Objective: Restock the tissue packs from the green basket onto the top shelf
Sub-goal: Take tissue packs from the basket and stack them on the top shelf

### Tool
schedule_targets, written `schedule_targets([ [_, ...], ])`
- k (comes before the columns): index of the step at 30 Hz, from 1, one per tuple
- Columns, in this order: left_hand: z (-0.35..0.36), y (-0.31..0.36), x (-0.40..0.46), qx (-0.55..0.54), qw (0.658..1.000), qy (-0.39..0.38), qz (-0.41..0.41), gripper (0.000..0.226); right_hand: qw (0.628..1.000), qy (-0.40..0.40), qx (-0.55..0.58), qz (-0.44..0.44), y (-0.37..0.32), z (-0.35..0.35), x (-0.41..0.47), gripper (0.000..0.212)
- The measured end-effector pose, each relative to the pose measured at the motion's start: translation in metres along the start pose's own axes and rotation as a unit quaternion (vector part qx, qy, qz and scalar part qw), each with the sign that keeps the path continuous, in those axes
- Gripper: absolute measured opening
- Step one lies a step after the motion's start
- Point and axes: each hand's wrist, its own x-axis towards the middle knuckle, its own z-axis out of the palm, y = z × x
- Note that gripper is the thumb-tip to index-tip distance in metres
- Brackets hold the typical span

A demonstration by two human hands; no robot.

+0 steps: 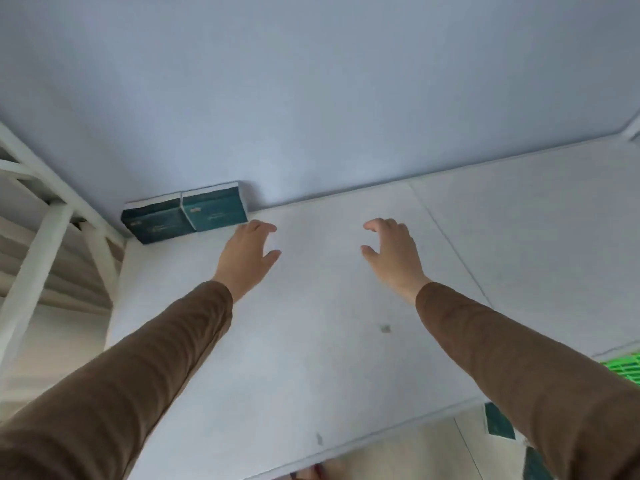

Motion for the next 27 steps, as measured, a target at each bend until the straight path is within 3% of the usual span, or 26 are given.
schedule_targets([
  [13, 0.156, 0.441, -0.065, -0.065, 0.967, -0.104, 0.222, 0.05, 0.986, 0.077, -0.09, 0.121, 0.303, -0.218, -0.259, 0.04],
  [27, 0.336, 0.74, -0.061, -0.093, 0.923, -0.244, 0.283, 0.049, 0.944, 0.059, -0.06, 0.32, 0.591, -0.315, -0.365, 0.043],
])
